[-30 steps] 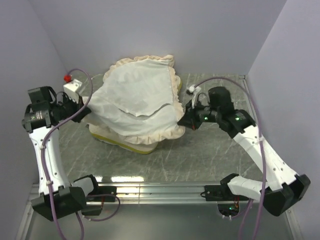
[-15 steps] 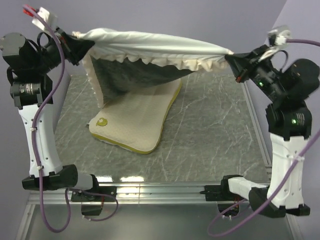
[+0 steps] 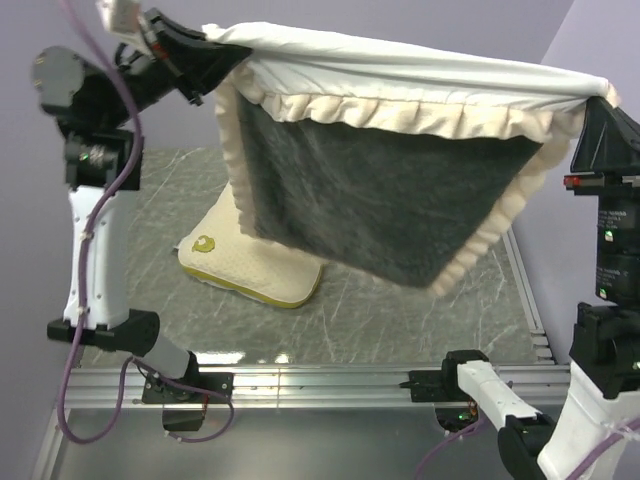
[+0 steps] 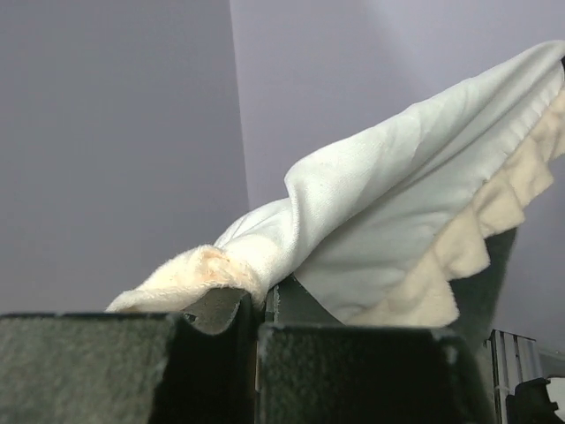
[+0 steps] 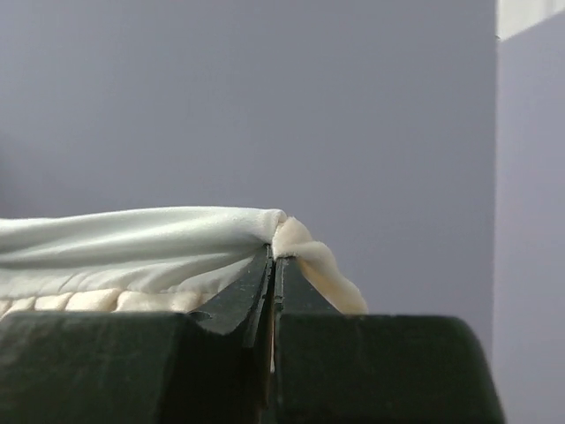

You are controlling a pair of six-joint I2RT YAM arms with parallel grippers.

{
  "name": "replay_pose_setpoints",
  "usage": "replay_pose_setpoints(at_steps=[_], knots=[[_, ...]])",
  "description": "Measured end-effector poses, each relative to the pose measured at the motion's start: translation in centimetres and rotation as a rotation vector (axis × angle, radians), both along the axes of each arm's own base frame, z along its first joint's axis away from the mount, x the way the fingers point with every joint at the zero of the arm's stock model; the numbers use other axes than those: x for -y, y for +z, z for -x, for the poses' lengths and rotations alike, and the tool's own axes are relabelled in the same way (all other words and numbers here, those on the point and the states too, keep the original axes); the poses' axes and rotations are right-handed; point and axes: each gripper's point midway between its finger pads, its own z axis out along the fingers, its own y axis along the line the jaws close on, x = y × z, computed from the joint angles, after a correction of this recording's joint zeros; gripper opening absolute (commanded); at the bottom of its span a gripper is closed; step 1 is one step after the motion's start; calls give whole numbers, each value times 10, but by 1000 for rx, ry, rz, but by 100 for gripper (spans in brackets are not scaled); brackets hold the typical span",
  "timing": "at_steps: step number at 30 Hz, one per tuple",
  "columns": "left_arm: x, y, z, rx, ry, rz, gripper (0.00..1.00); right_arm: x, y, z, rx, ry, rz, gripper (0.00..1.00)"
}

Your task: Put the pillow into the pillowcase

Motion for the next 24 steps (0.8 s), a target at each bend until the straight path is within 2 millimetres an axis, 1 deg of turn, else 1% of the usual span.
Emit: replay_pose_setpoints(at_steps=[1, 3, 5, 6, 8, 9, 11, 13, 14, 15, 16, 18, 19, 20, 21, 22, 24], knots=[[10, -6, -9, -15, -21, 1, 0, 6, -2, -6, -6, -31, -16, 0], [31, -23, -36, -54, -41, -1, 0, 16, -16, -26, -45, -88, -37, 0], [55, -40, -67, -79, -48, -6, 0, 27, -36, -56, -112, -151, -46, 0], [71, -54, -87, -93, -50, -16, 0, 31, -45, -69, -141, -175, -47, 0], [102, -81, -124, -108, -26, -32, 0, 46, -66, -104, -219, -247, -53, 0], [121, -104, -145, -121, -4, -48, 0, 54, -75, -119, -249, -279, -58, 0], [149, -138, -177, -129, 52, -61, 0, 73, -89, -145, -304, -339, -75, 0], [172, -167, -204, -126, 105, -62, 0, 94, -105, -175, -369, -389, -101, 0], [182, -179, -217, -118, 132, -55, 0, 104, -109, -186, -395, -409, -116, 0], [189, -185, -227, -107, 155, -47, 0, 114, -110, -198, -412, -423, -131, 0], [195, -187, -240, -69, 187, -18, 1, 122, -110, -208, -426, -432, -150, 0], [198, -186, -256, 3, 245, 31, 3, 136, -102, -219, -421, -445, -176, 0], [198, -182, -261, 51, 276, 54, 3, 142, -95, -221, -412, -446, -190, 0], [198, -175, -263, 106, 299, 75, 3, 148, -85, -218, -396, -450, -203, 0], [197, -166, -262, 158, 314, 94, 2, 150, -72, -215, -365, -442, -212, 0], [196, -157, -257, 208, 323, 111, 2, 152, -58, -207, -333, -433, -217, 0], [195, -127, -238, 321, 336, 169, 1, 150, -32, -186, -261, -423, -217, 0]])
